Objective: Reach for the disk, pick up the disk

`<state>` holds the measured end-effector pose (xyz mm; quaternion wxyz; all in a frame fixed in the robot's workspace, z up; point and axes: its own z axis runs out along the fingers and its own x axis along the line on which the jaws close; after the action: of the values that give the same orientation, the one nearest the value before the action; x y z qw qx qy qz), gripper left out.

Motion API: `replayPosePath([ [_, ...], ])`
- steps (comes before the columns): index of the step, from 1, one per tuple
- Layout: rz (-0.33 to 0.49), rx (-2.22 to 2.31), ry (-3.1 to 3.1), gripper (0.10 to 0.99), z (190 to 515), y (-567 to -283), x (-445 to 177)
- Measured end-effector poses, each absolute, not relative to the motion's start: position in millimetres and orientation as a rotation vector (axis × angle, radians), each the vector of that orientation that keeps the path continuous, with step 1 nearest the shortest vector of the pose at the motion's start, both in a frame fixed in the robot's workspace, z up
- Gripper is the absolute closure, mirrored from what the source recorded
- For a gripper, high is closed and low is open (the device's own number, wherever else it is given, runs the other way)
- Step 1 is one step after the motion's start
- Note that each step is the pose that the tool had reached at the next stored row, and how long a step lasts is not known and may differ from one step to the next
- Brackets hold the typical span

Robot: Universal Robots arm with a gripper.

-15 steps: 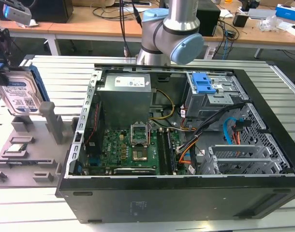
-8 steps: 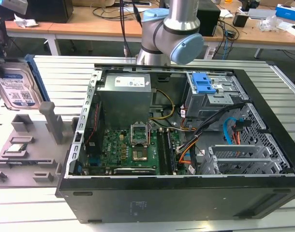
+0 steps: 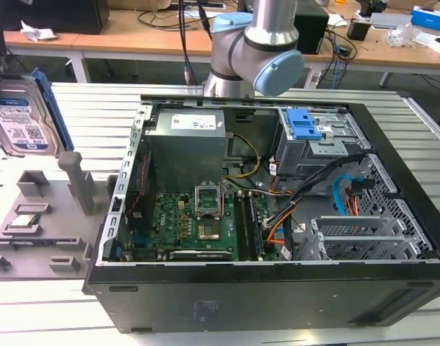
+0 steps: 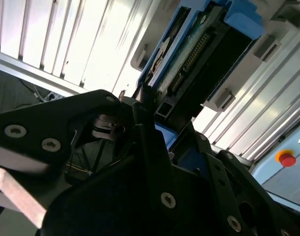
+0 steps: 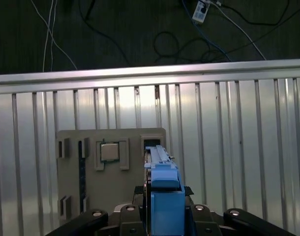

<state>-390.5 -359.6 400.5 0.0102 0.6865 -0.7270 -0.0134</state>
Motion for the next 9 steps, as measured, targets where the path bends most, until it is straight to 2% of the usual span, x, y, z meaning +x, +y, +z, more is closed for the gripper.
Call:
replayPosePath([
  [9, -0.042, 2.143, -2.269, 0.718, 425, -359, -390],
])
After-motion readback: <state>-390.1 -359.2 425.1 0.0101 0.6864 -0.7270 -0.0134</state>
